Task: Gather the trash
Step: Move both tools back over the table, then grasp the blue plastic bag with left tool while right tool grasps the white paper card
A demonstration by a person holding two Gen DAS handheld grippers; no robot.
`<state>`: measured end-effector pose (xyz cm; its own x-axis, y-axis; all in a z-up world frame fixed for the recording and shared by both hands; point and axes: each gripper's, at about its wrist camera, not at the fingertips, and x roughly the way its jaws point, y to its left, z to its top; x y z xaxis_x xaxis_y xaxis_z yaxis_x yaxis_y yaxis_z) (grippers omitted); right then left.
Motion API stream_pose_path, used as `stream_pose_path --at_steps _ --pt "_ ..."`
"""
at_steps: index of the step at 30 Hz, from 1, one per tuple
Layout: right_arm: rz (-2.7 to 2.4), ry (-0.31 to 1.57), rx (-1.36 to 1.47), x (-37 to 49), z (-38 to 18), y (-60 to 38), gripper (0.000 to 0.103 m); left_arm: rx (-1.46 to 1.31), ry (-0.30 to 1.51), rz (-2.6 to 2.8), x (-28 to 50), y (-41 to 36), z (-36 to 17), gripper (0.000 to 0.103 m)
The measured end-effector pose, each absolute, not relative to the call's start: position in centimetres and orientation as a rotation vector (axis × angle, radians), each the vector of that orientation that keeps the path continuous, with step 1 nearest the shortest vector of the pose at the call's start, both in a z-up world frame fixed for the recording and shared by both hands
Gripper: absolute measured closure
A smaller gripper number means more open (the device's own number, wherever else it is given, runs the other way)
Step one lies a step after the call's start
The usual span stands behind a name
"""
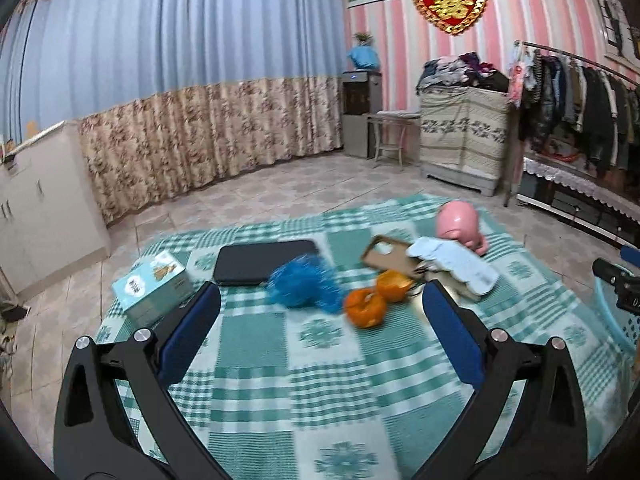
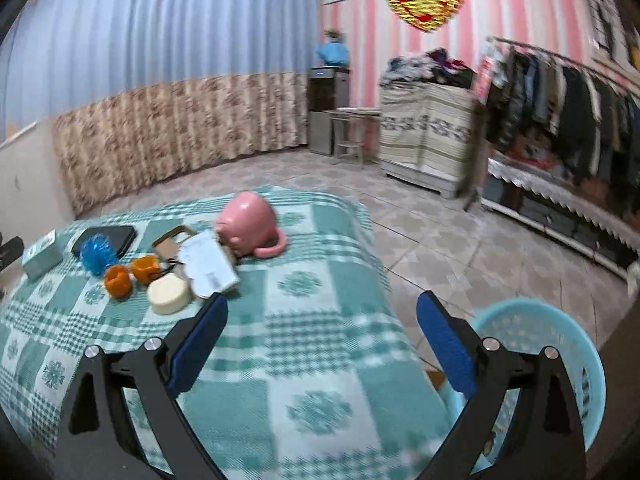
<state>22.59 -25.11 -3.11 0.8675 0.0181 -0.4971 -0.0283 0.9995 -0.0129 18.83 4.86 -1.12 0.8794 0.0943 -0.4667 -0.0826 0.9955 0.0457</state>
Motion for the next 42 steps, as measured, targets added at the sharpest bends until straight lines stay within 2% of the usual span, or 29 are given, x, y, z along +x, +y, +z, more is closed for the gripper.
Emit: stream_pose_path --at_steps 7,14,21,24,26,28,29,32,40,41,42 --pt "0.080 0.544 -0.022 27.6 -2.5 -21.4 0.010 -0.034 0.559 0.115 21.9 7.7 -4.8 0.005" --pt "0.066 0.612 -0.085 29.9 -5.9 -19.9 0.010 -0.015 0.599 0.132 26.7 8.1 -6.7 0.005" --pt "0.092 0.658 -0.025 31.5 -8.0 -19.6 0.010 -0.002 0.649 0.126 31.9 7.9 -7.7 0.008" --pt "0.104 0.660 -0.045 31.7 -8.4 -18.9 0.010 0.016 0.674 0.128 32.7 8.1 -8.7 0.016" --pt "0.124 0.667 -0.036 32.0 -8.7 -18.4 0.010 -0.008 0.719 0.101 33.3 8.4 -9.6 0.040" --pt "0.133 0.681 -0.047 32.3 -9.3 -17.6 0.010 -0.050 0.761 0.073 33.9 9.1 -10.2 0.057" --pt "0.137 0.685 -0.057 32.5 -9.5 -17.2 0.010 -0.068 0.764 0.065 34.0 9.4 -10.3 0.062" --pt "0.145 0.684 -0.100 32.7 -9.9 -15.9 0.010 -0.076 0.748 0.050 33.5 9.8 -10.1 0.071" --pt "0.159 0.718 -0.117 34.3 -10.7 -14.3 0.011 -0.038 0.703 0.039 32.4 9.6 -9.9 0.072" --pt "0.163 0.720 -0.110 34.5 -10.7 -14.4 0.013 -0.046 0.710 0.036 32.5 9.7 -10.0 0.072" --pt "0.167 0.723 -0.096 34.6 -10.7 -14.6 0.022 -0.054 0.713 0.035 32.6 9.8 -10.1 0.072"
